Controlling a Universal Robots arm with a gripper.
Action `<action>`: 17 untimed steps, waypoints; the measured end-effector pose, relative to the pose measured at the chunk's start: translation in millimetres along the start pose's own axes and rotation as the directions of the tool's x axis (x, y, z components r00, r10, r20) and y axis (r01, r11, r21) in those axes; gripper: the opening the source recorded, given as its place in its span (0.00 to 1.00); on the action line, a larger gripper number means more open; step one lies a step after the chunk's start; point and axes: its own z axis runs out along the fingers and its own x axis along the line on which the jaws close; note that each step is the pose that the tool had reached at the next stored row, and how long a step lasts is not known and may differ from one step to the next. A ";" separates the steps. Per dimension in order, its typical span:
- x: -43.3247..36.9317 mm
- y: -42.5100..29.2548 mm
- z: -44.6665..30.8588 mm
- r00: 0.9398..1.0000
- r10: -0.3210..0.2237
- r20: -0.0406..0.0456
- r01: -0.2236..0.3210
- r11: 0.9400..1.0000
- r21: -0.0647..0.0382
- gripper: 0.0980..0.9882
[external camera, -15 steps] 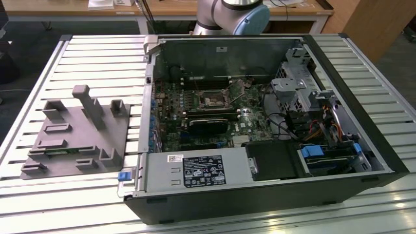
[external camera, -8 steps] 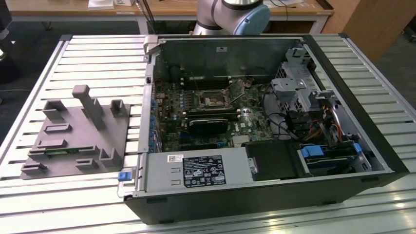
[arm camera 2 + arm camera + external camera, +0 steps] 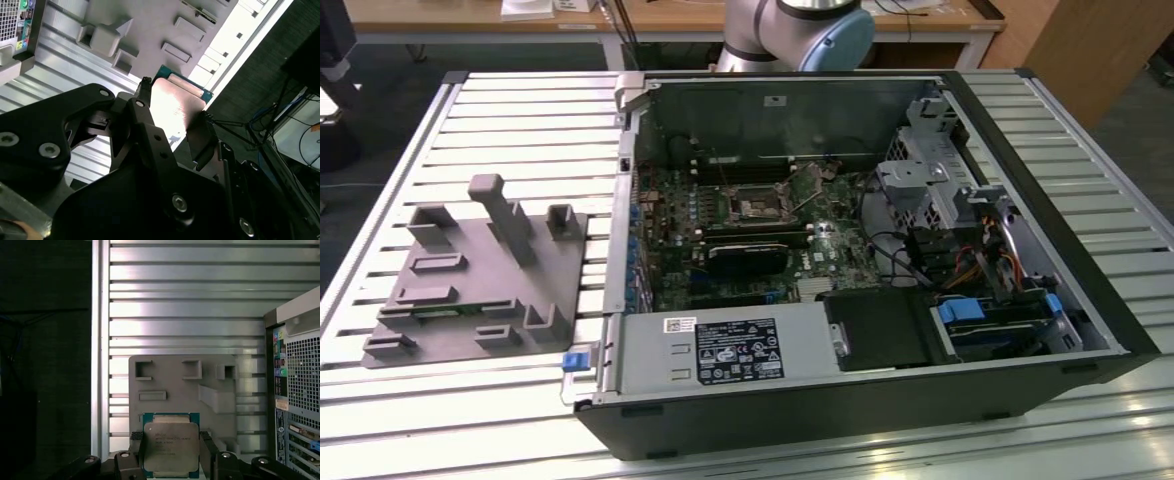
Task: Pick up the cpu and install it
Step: 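Pick up the cpu and move it towards the insertion slot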
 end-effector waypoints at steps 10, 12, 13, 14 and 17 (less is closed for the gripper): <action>-10.6 0.4 0.1 1.000 0.000 0.000 0.000 1.000 0.000 0.49; -12.8 0.5 0.1 1.000 0.000 0.000 0.000 1.000 0.000 0.49; -14.0 0.5 0.2 1.000 0.000 0.000 0.000 1.000 0.000 0.49; -15.0 0.6 0.2 1.000 0.000 0.000 0.000 1.000 0.000 0.49; -18.2 0.7 0.3 1.000 0.000 0.000 0.000 1.000 0.000 0.49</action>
